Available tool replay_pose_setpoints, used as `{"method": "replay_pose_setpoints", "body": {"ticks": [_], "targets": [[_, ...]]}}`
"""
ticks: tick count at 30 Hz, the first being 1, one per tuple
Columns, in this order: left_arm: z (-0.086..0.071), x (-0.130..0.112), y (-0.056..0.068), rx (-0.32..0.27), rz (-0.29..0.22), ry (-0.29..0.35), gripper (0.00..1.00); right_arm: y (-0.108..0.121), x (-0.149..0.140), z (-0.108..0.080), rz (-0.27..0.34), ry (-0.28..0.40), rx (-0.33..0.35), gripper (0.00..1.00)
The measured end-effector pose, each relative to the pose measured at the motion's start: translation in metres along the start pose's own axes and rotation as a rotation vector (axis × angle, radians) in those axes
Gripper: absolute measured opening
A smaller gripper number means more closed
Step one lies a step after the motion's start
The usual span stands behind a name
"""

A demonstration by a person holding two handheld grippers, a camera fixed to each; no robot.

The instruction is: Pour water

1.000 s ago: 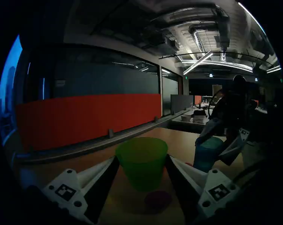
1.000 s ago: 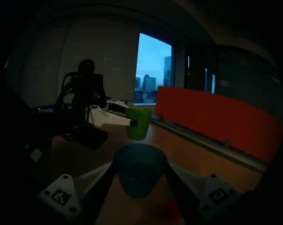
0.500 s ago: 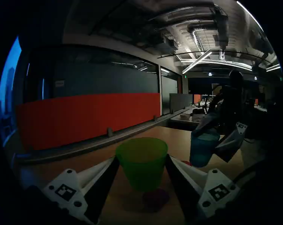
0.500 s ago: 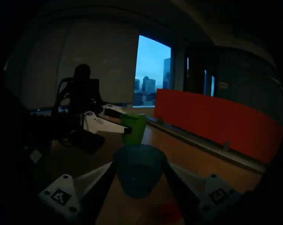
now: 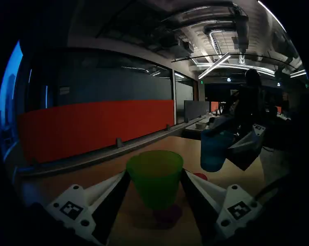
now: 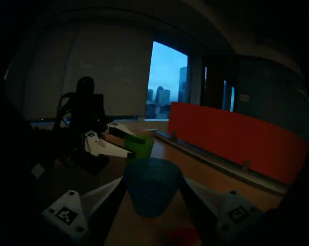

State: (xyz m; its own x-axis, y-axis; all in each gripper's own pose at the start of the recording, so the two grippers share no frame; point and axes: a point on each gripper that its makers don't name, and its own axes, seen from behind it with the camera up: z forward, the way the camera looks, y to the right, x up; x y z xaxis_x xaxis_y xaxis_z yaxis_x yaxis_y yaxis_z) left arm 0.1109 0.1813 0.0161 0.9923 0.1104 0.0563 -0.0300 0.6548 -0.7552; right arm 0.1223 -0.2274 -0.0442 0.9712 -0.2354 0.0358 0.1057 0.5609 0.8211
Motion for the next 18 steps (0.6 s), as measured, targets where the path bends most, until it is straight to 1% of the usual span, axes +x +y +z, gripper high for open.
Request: {"method": "replay_pose_setpoints", "body": {"ticks": [8, 18], "targets": [[-0.007, -0.005, 0.004, -0.008, 0.009, -0.012, 0.86, 0.007, 0.017, 0.002, -0.013, 0.016, -0.001, 0.92], [-0.013, -0.007, 0.006, -0.015, -0.009, -0.013, 0.86, 0.013, 0.028, 0.004, -0.038, 0.022, -0.002, 0.92]]}}
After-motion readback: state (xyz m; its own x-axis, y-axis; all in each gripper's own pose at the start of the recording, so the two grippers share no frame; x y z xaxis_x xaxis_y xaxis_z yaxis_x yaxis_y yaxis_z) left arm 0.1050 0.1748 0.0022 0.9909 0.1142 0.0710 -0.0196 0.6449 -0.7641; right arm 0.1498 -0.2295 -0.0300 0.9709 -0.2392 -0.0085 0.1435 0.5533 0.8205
